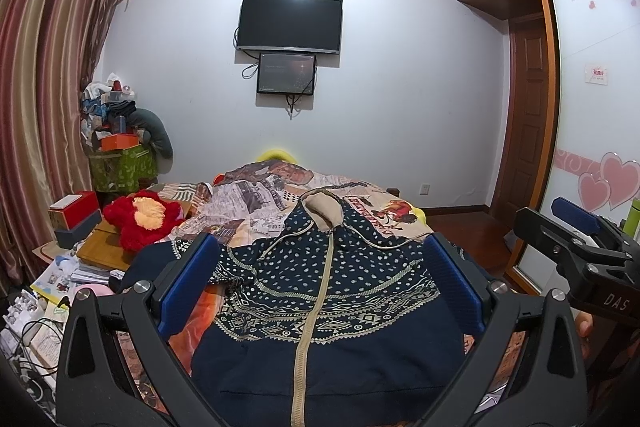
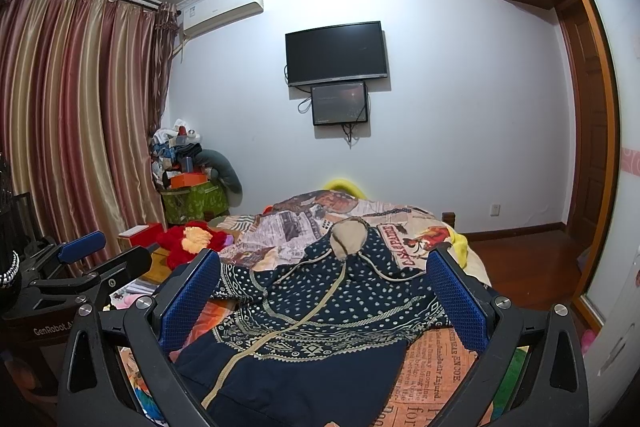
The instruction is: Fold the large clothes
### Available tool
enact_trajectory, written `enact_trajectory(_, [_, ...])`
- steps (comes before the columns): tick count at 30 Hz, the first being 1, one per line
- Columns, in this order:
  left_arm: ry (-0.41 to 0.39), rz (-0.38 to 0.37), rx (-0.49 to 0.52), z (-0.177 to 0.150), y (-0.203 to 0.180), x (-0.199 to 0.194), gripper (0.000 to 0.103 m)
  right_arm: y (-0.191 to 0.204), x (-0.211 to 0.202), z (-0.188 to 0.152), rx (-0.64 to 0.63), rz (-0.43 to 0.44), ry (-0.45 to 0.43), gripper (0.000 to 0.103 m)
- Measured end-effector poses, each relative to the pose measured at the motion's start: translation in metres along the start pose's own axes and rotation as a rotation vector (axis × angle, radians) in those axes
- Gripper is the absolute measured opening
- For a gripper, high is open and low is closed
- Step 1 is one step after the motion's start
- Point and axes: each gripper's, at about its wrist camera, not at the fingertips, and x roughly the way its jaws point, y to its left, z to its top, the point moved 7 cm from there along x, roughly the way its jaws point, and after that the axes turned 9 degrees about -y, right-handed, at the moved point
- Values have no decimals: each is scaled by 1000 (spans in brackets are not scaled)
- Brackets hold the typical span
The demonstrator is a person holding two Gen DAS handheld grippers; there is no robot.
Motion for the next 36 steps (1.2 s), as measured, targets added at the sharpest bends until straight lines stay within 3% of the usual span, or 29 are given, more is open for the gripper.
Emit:
enact_trajectory(26, [-1,20,11,3,6,13,103,-3,18,0,0,4,18,103])
enact_trajectory(36, [58,212,25,-8,80,81,103,-12,93,-20,-20,-7,86,103])
